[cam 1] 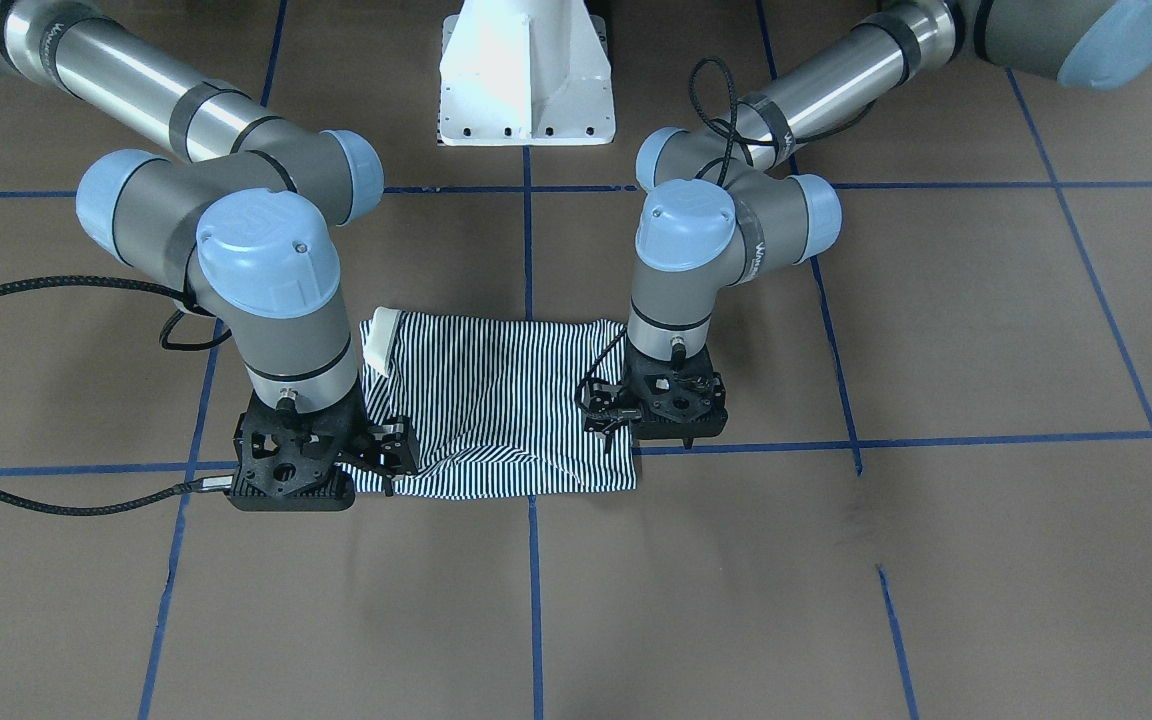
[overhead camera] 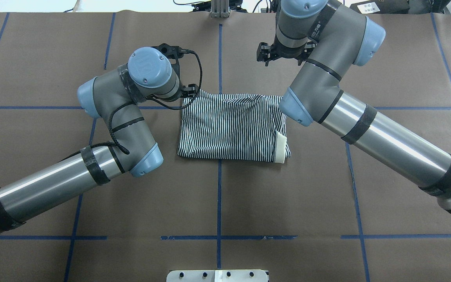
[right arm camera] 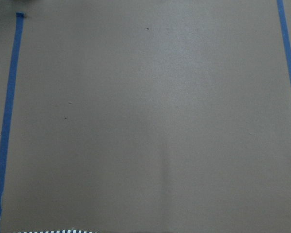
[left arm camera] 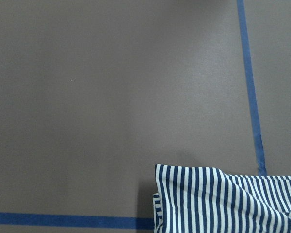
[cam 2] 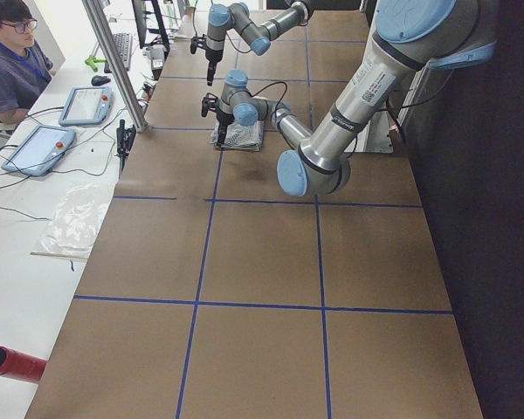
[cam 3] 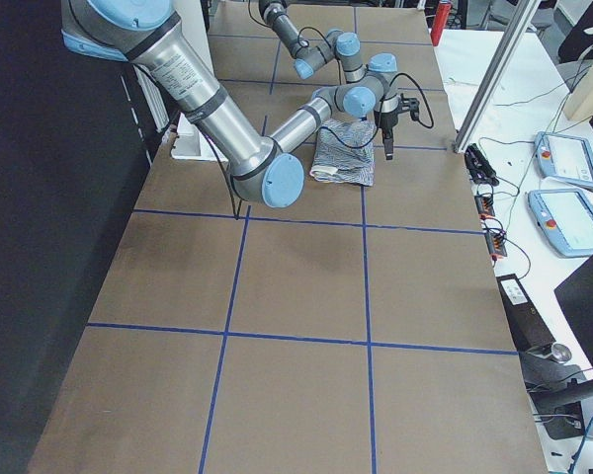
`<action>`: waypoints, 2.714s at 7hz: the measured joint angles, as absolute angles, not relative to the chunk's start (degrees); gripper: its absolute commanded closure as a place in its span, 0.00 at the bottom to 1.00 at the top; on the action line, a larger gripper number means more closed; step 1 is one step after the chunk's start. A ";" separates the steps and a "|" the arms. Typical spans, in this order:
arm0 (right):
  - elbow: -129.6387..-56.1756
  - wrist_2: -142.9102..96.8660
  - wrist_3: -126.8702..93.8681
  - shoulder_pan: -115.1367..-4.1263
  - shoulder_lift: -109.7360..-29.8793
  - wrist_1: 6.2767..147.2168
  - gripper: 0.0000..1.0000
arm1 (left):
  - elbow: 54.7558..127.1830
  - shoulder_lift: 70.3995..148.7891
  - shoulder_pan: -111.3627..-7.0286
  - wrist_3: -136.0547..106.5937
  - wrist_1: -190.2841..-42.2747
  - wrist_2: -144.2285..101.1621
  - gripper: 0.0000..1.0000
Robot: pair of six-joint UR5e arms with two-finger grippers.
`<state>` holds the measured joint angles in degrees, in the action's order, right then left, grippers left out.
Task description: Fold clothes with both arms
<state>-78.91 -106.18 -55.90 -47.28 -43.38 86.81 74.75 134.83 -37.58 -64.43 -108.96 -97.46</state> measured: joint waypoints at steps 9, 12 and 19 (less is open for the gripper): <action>-93.53 -115.65 -37.22 -56.95 -57.67 91.29 0.00 | 102.68 114.69 -57.81 -28.01 -98.21 -109.06 0.00; -99.73 -124.04 -7.74 -72.78 -73.83 94.63 0.00 | 110.41 103.39 -75.89 0.00 -90.05 -118.11 0.00; -99.75 -130.81 6.50 -90.30 -102.74 91.86 0.00 | 97.44 84.96 -92.72 10.57 -90.32 -132.98 0.00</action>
<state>-99.75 -130.81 6.50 -90.30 -102.74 91.86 97.44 84.96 -92.72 10.57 -90.32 -132.98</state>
